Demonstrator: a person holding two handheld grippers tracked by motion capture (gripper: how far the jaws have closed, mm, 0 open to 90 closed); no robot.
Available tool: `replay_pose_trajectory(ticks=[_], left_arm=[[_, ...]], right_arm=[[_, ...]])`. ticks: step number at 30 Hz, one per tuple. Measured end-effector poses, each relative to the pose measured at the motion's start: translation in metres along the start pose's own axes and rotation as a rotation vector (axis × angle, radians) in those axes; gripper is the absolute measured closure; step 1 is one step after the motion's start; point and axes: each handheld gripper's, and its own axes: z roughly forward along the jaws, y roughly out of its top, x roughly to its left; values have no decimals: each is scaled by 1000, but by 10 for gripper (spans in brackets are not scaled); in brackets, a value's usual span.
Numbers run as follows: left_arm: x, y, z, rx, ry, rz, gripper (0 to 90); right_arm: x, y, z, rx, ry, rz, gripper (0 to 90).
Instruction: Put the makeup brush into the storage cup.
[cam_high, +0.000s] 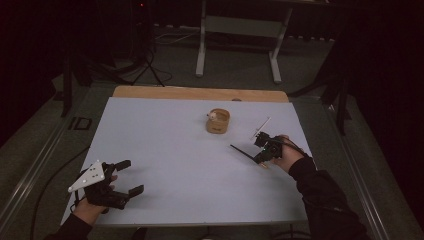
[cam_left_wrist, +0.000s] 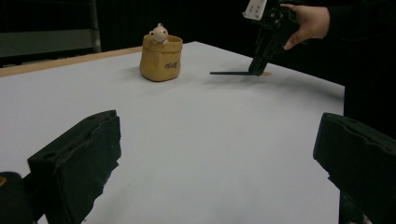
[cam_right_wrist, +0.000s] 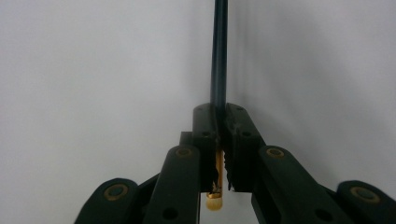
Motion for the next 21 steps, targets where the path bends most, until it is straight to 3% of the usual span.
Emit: replay_pose_trajectory(ticks=[10,13,18,21], left_arm=[[1,0,8,16,3,-3,15],[0,6,10,2,7,10,15],[-2,20,14,-2,-1,-17,15],[-4,25,19,18,22,21,14]], right_arm=[[7,2,-1,36,51,-32,839],[9,4,-1,38,71,-40,839],[14,7,-3,34,89,-52,839],[19,9,-3,43,104,-76,839]])
